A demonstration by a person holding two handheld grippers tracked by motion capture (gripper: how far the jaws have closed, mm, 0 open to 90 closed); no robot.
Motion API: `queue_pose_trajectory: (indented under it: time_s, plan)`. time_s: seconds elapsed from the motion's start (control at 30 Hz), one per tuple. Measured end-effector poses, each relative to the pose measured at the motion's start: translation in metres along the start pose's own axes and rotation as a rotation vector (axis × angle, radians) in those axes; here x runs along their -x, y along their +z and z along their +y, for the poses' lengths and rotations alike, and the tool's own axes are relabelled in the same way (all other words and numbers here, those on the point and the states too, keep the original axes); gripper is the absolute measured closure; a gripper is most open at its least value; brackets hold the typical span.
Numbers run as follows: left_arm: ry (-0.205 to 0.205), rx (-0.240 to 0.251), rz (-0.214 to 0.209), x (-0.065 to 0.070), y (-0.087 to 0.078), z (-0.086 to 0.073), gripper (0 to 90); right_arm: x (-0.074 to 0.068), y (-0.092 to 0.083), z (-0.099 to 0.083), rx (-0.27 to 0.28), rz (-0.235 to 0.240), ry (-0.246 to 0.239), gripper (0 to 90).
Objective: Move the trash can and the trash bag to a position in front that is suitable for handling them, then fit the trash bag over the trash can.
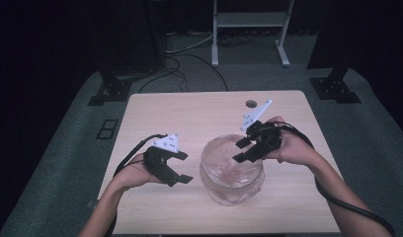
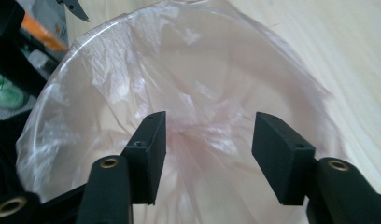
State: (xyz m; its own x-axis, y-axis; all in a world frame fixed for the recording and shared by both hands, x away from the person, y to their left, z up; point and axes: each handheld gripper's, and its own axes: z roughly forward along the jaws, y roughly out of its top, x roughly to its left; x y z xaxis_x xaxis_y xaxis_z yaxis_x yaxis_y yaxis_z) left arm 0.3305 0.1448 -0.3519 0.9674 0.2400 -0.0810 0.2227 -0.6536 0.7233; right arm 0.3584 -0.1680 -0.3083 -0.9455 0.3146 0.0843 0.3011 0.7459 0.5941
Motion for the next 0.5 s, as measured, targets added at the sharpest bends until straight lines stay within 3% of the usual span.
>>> queue_pose_trajectory:
  time_s: [0.27, 0.5]
  plan:
    - [-0.035, 0.003, 0.012, -0.003, 0.001, 0.0, 15.4, 0.005, -0.036, -0.029, 0.12, -0.038, 0.039, 37.3]
    - [-0.025, 0.005, 0.026, -0.002, 0.002, 0.009, 15.4, 0.011, -0.053, -0.053, 0.18, -0.078, 0.084, 34.2]
